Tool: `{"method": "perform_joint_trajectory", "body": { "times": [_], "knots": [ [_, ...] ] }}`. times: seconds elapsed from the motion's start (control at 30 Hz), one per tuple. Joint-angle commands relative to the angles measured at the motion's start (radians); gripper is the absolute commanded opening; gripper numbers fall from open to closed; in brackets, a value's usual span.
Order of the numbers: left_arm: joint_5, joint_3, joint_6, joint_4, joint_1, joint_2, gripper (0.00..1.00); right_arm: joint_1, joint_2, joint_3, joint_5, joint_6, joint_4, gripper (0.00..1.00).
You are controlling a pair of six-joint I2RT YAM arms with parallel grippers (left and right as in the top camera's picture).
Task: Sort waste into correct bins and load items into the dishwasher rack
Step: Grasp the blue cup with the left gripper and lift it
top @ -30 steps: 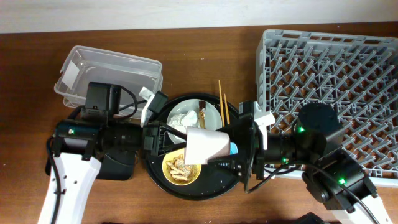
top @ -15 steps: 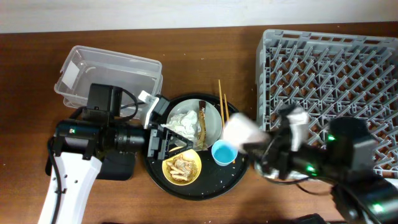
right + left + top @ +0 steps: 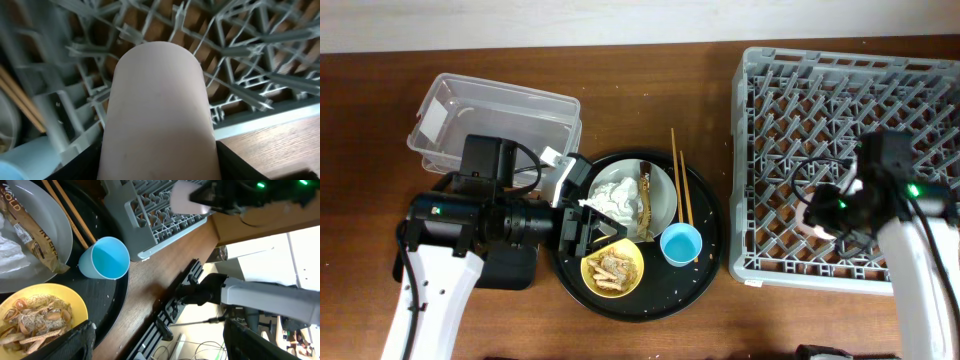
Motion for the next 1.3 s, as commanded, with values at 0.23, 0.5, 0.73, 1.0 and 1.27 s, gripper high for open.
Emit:
{"method": "perform_joint_trajectory", "body": {
  "times": [0.23, 0.5, 0.73, 1.0, 1.27],
  "knots": [
    [-0.13, 0.008, 0.009, 0.011, -0.021, 0.001, 0.81, -0.004, 0.058, 0.066, -0.101, -0.032, 0.005, 0.89],
    [-0.789, 0.006, -0.234, 0.244, -0.454, 0.137, 0.69, 0.132, -0.203, 0.08, -0.339, -0.072, -0.023, 0.89],
    [-0.901, 0.006, -0.316, 0.4, -0.62, 0.457, 0.59, 0.205, -0.237, 0.078, -0.338, -0.073, -0.07, 0.9],
    [-0.86, 0.03, -0.336, 0.391, -0.637, 0.528, 0.0, 0.205, -0.227, 0.078, -0.335, -0.073, -0.081, 0.9],
    [-0.602, 0.233, -0.249, 0.104, -0.4, 0.385, 0.0, 0.205, -0.227, 0.078, -0.34, -0.08, -0.076, 0.91]
  ]
}}
